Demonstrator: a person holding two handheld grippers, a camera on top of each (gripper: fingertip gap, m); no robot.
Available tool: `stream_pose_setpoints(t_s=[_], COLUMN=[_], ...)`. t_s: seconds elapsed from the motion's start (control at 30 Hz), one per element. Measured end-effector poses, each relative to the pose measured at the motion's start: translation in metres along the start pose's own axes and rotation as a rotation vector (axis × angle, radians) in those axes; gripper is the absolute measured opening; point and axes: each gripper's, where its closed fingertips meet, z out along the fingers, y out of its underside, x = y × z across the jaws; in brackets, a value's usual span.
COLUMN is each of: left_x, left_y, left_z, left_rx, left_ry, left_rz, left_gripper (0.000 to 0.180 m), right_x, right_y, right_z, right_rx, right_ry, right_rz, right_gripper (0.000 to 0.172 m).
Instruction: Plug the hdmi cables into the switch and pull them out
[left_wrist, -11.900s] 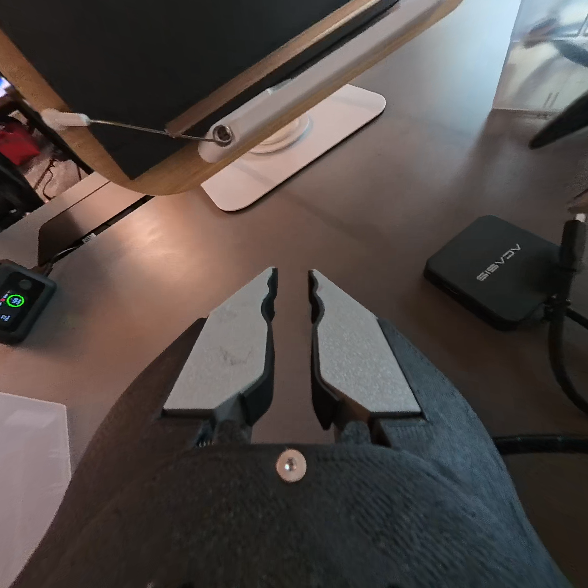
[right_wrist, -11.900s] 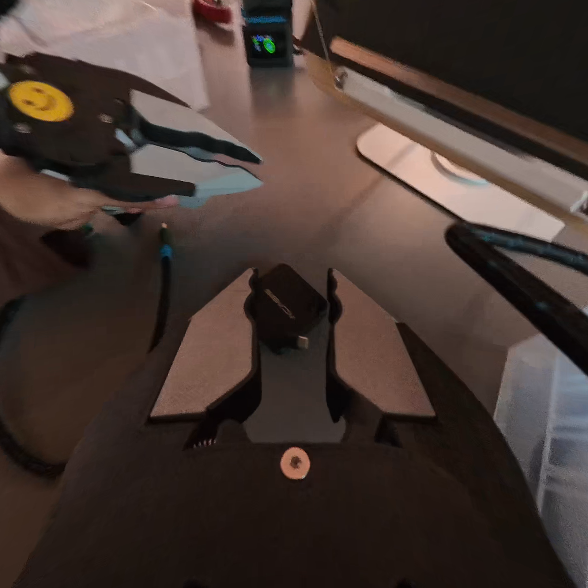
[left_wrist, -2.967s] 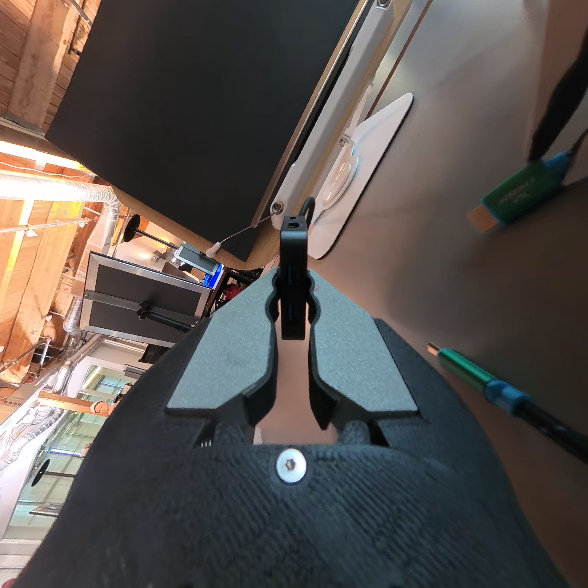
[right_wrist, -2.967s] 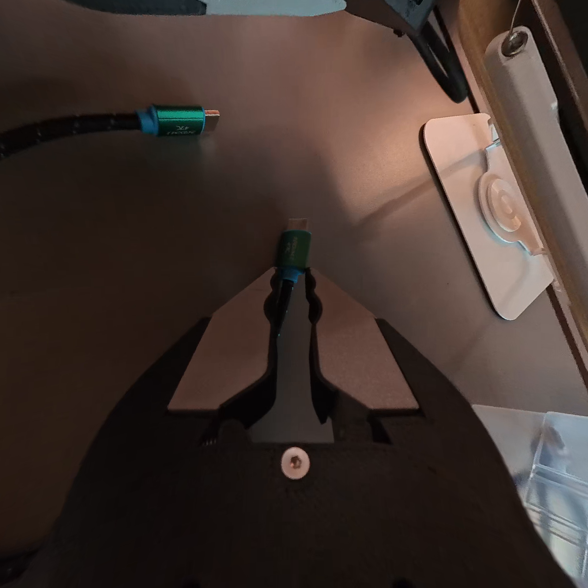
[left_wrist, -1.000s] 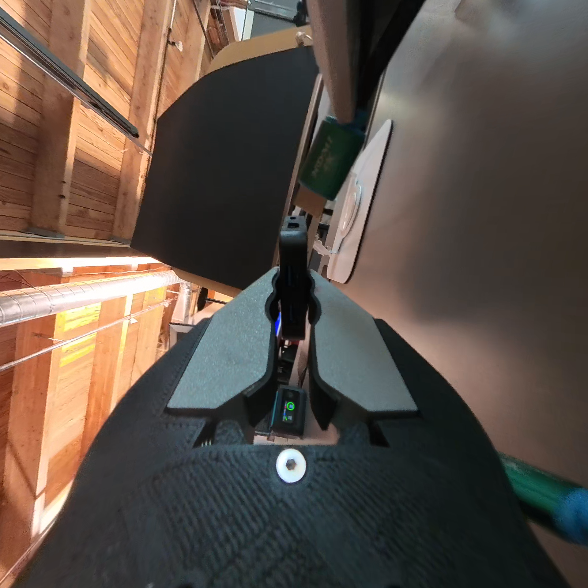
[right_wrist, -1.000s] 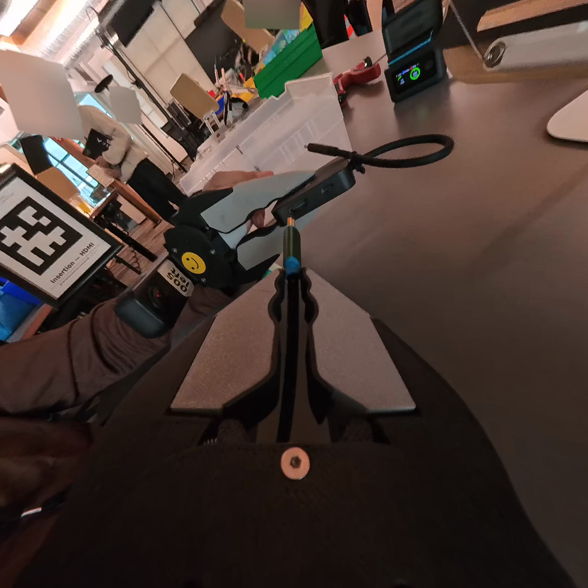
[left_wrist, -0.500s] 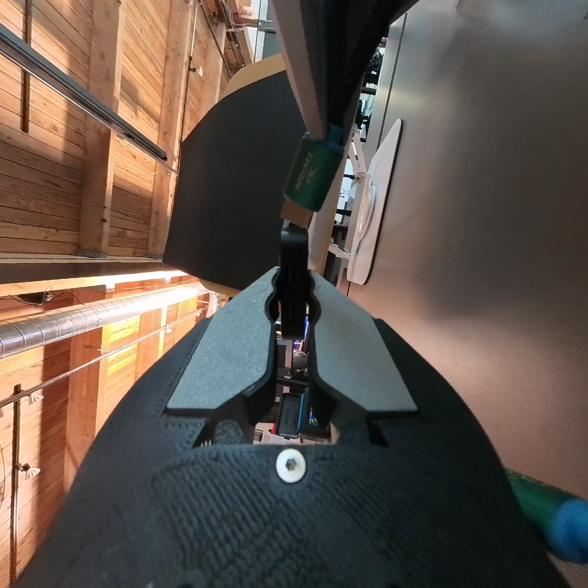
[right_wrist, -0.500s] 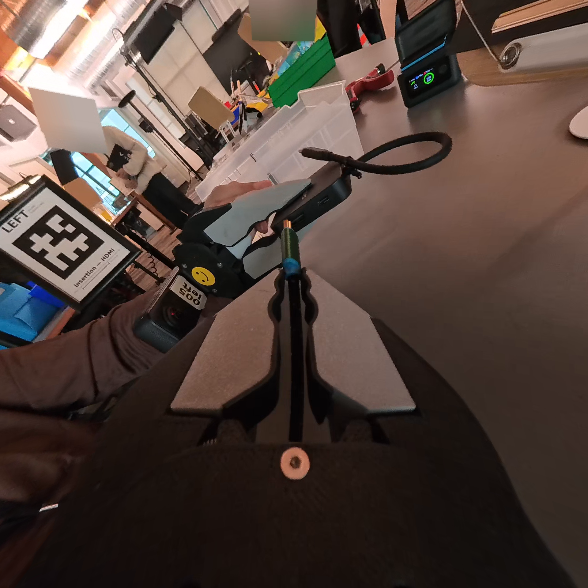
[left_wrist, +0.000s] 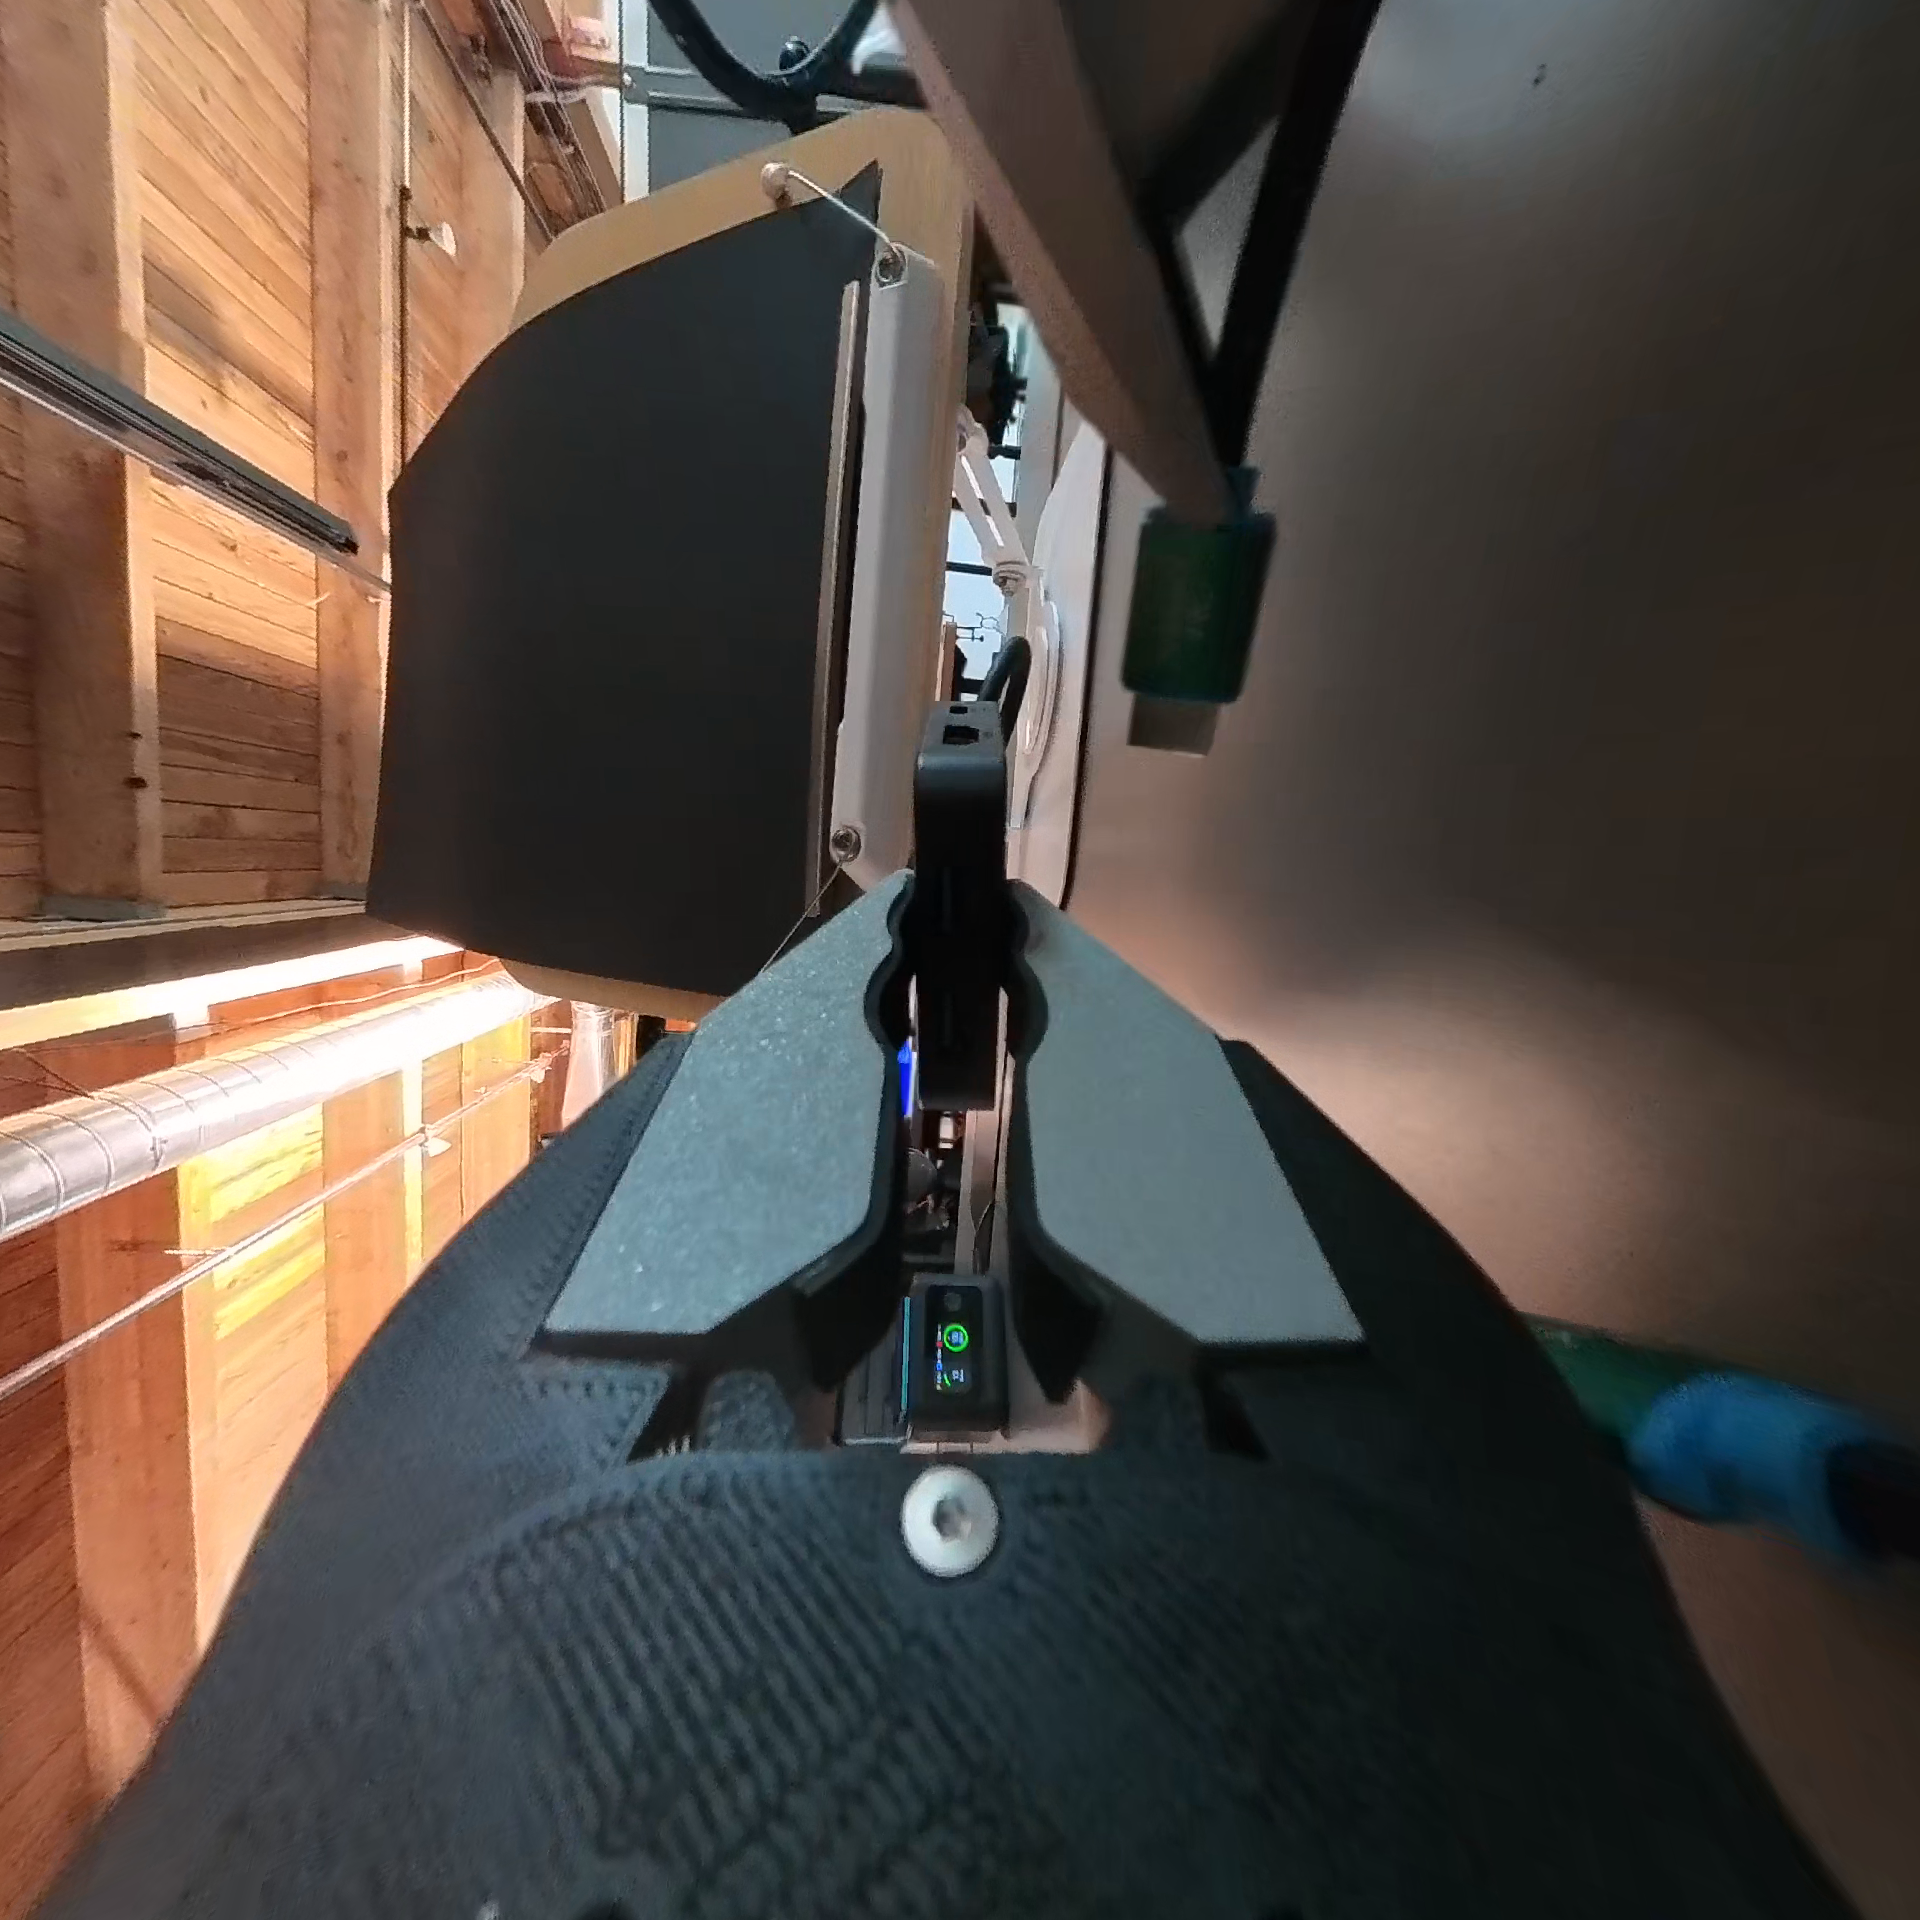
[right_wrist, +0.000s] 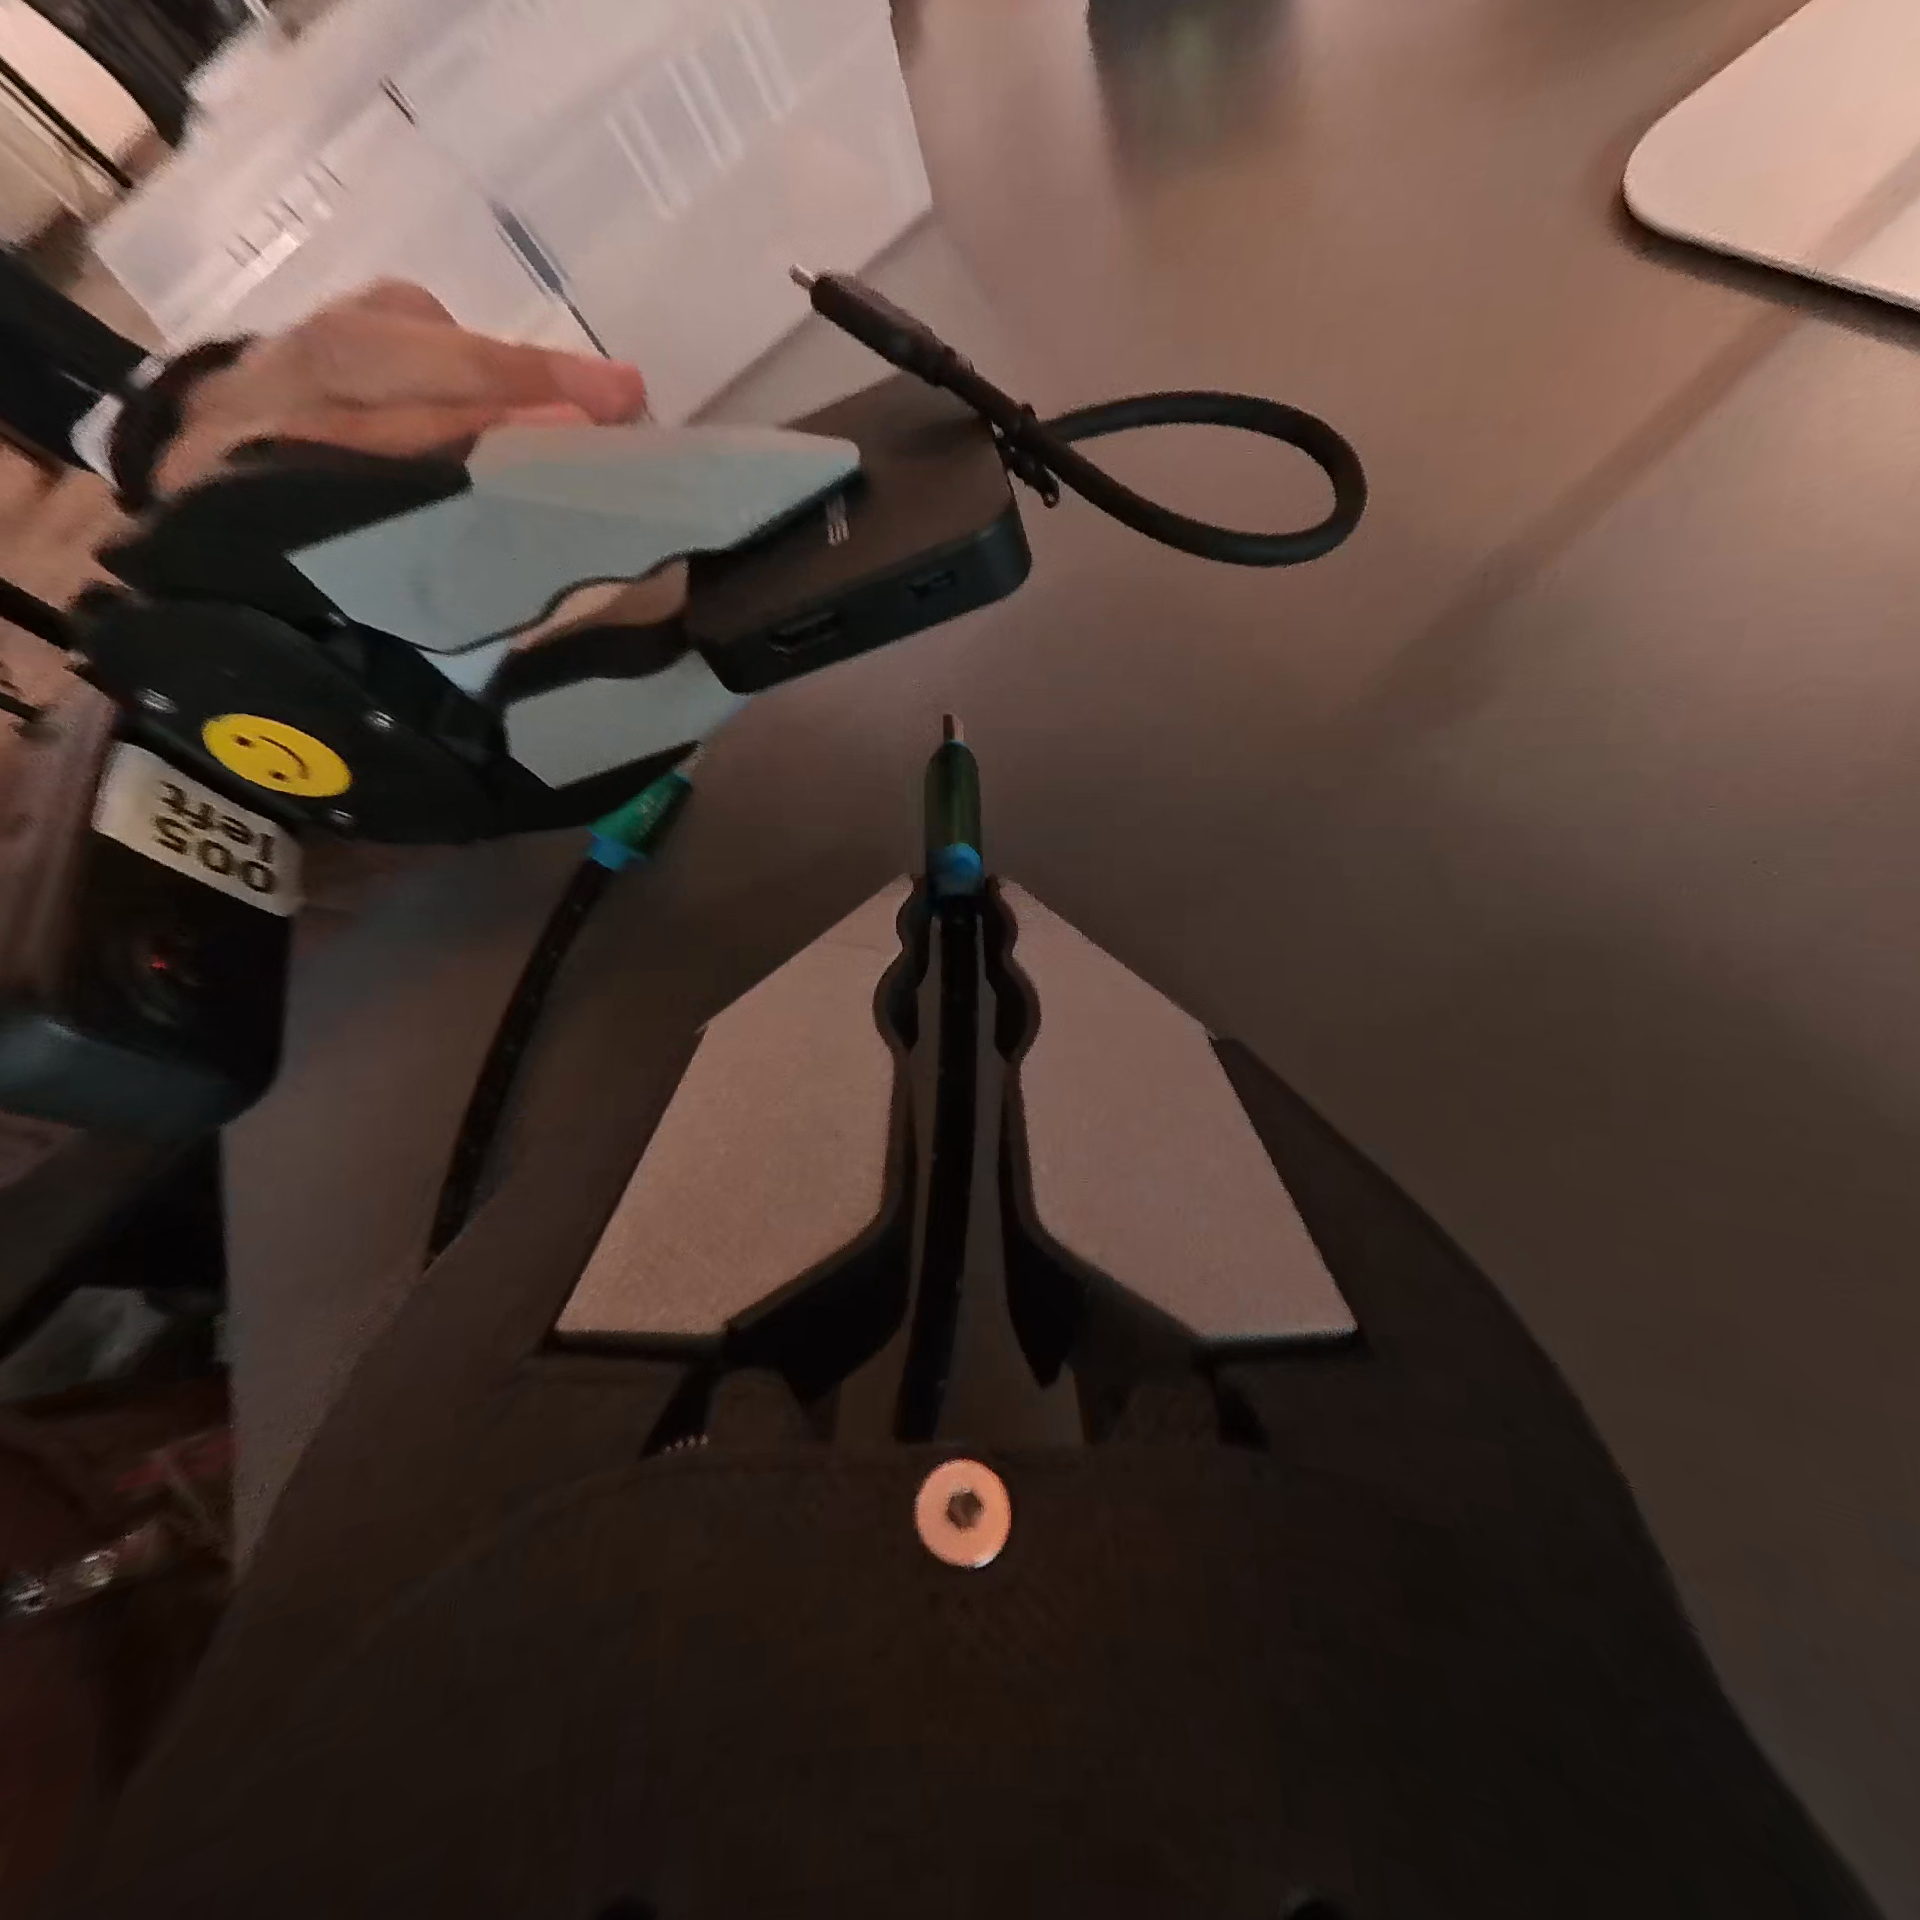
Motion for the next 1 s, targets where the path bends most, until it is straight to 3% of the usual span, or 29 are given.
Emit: stream_pose_setpoints(t_s=[0.37, 0.7, 0.87, 1.0], left_x=[0.001, -0.001, -0.003, -0.003], left_y=[0.003, 0.004, 0.004, 0.004], left_z=[0.001, 0.000, 0.000, 0.000], left_rx=[-0.008, -0.011, -0.011, -0.010], left_ry=[0.005, 0.002, -0.003, -0.004], left_rz=[-0.004, -0.018, -0.022, -0.025], left_gripper=[0.011, 0.011, 0.011, 0.011], right_x=[0.015, 0.011, -0.002, 0.008], right_y=[0.017, 0.004, 0.003, 0.012], right_z=[0.009, 0.001, 0.004, 0.009], right_rx=[-0.131, -0.078, -0.083, -0.151], right_ry=[0.211, 0.235, 0.228, 0.312], right_rz=[-0.232, -0.326, -0.505, -0.621], right_gripper=[0.007, 0.016, 0.019, 0.017])
